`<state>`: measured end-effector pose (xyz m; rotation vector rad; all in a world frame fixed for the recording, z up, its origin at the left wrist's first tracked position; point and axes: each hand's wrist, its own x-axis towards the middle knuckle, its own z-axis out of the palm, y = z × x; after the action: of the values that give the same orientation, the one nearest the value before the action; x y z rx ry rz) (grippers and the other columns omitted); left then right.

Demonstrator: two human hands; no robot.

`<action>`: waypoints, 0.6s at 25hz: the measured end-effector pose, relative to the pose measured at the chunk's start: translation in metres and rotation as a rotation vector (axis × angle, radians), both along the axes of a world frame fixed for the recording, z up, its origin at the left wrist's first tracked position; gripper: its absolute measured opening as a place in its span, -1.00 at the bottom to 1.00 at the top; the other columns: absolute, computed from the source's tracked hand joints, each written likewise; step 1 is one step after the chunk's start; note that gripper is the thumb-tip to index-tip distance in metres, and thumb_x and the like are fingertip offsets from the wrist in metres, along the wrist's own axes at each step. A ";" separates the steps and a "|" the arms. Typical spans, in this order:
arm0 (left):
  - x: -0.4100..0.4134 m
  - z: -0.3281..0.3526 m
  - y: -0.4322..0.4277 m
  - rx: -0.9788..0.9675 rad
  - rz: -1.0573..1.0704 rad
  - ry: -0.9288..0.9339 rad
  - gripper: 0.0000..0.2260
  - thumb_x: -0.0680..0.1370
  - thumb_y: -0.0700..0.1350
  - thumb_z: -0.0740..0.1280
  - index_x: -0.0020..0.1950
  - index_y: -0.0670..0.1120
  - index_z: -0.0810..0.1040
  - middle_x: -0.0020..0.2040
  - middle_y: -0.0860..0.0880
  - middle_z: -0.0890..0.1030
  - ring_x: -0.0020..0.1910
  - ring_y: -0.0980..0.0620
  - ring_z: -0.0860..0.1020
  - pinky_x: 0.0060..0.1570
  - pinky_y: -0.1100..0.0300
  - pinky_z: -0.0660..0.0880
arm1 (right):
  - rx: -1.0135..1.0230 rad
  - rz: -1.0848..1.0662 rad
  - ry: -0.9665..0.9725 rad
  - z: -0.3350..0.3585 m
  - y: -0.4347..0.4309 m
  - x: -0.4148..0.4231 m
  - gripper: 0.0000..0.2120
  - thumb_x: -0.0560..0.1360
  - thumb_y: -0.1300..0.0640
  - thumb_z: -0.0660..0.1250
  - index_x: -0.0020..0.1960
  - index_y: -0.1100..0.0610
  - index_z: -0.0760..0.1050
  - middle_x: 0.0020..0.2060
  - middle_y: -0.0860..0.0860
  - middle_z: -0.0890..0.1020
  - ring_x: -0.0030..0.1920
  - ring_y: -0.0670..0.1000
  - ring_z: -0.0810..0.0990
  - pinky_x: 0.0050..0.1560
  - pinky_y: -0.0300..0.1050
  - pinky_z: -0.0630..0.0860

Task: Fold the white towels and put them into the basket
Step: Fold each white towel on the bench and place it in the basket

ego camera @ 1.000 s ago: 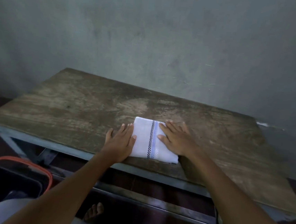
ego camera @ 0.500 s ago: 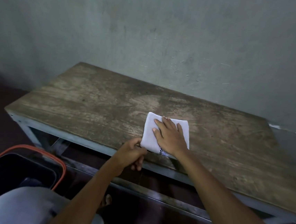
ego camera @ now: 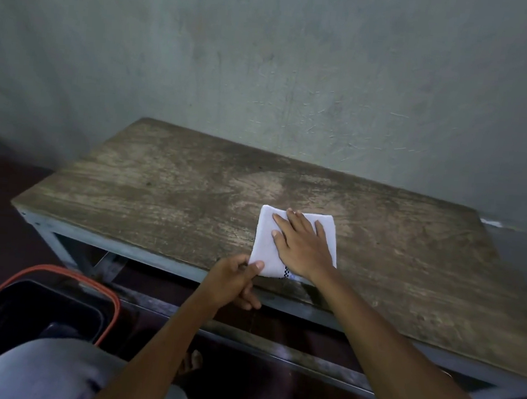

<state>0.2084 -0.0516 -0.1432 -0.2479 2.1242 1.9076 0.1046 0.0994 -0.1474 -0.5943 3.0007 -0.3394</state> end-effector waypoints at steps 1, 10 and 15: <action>-0.002 0.000 0.000 -0.031 0.005 0.006 -0.77 0.59 -0.01 0.22 0.03 -0.19 0.46 -0.52 -0.02 0.48 -0.42 -0.12 0.62 -0.49 0.21 0.49 | 0.003 0.009 -0.011 0.000 0.001 0.000 -0.52 0.62 -0.12 -0.12 0.53 -0.10 0.02 0.55 -0.05 0.00 0.54 -0.04 -0.08 0.50 0.11 -0.17; -0.002 0.002 0.004 0.108 -0.148 -0.101 -0.77 0.56 0.00 0.28 0.14 -0.09 0.46 -0.44 -0.06 0.55 -0.32 -0.11 0.66 -0.42 0.20 0.54 | -0.102 0.014 0.026 0.006 0.017 0.006 -0.58 0.63 0.00 0.00 0.44 0.08 0.25 0.46 -0.03 0.29 0.49 -0.01 0.17 0.49 0.13 -0.02; -0.001 0.005 -0.009 -0.023 -0.089 -0.077 -0.77 0.46 -0.06 0.43 -0.09 -0.18 0.47 -0.48 -0.08 0.52 -0.40 -0.09 0.64 -0.47 0.21 0.52 | -0.035 0.005 0.134 0.000 0.018 0.010 -0.57 0.63 0.01 -0.04 0.48 0.04 0.21 0.49 -0.05 0.23 0.51 -0.05 0.11 0.50 0.07 -0.04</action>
<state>0.2074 -0.0606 -0.1380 -0.2232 2.0722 1.7961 0.1150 0.1179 -0.1478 -0.6528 3.1266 -0.3668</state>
